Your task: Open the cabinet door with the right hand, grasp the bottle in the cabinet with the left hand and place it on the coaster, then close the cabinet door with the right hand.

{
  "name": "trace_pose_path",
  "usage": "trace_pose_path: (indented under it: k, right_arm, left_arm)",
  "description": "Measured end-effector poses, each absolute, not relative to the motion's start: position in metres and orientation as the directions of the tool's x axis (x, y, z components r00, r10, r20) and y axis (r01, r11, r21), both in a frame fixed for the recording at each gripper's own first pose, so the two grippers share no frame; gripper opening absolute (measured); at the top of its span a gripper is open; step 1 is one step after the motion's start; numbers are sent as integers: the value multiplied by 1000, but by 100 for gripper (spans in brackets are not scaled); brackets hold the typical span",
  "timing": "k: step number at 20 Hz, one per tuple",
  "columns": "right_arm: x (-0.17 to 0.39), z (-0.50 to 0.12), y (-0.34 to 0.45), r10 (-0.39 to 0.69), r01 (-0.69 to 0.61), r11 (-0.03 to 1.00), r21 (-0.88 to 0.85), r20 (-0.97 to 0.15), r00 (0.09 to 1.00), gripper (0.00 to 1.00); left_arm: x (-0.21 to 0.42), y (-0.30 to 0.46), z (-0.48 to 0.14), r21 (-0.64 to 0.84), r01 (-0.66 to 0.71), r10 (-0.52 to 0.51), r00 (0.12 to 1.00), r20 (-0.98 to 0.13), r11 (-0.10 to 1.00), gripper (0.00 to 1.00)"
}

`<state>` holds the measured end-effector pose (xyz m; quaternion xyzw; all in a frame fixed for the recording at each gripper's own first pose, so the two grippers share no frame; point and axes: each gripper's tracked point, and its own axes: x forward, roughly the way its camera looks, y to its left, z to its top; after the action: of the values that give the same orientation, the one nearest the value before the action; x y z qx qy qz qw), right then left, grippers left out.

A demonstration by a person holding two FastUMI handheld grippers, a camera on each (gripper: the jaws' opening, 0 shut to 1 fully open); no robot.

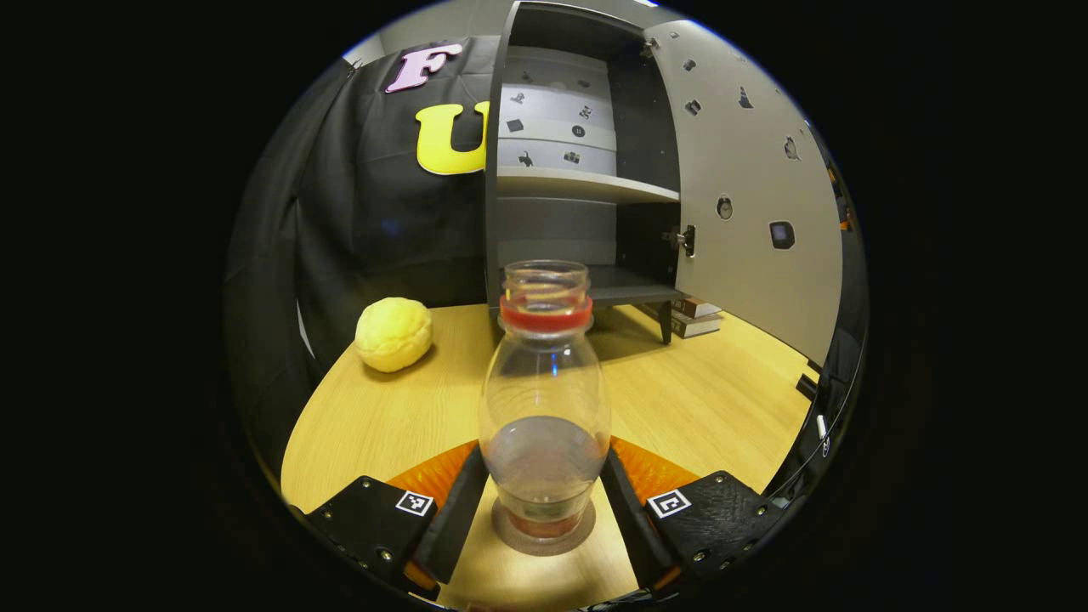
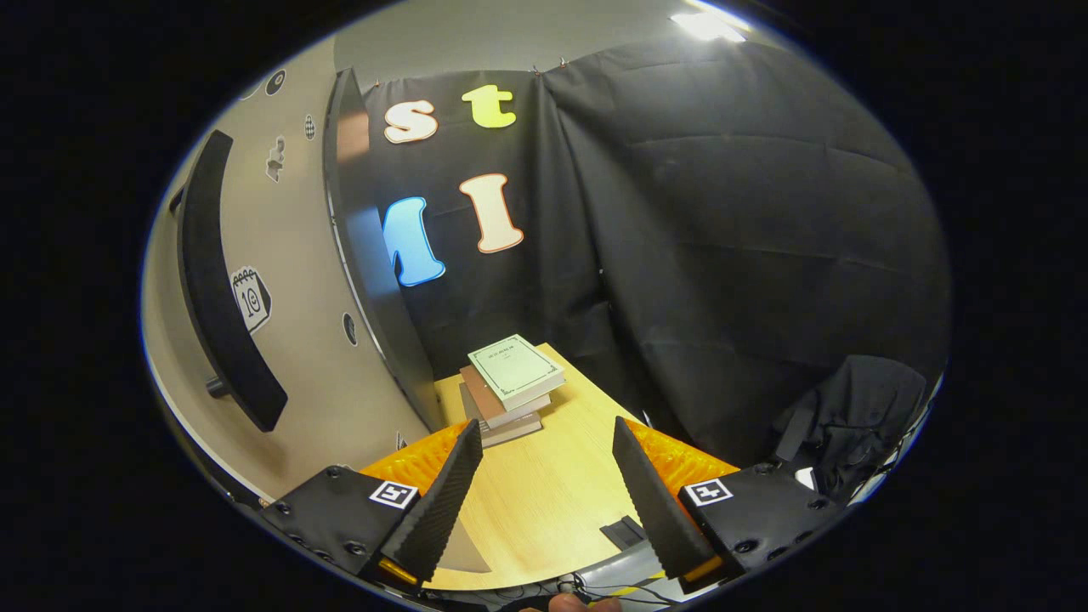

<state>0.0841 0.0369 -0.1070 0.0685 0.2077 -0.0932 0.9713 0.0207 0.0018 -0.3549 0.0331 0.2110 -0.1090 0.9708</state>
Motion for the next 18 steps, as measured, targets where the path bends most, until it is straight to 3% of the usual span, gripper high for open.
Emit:
trace_pose_path:
  k: [8,14,18]
  right_arm:
    - [83,-118,34,-139,196,977,89,-437,889,98]
    - [105,-119,16,-74,150,978,147,-428,901,98]
    - [113,-98,10,5,62,986,156,-397,918,98]
  left_arm:
    - [-23,-5,-363,-20,238,-216,838,-501,971,73]
    - [-58,11,-355,14,97,-73,833,-548,995,73]
    - [-85,7,-305,41,6,15,865,-501,999,73]
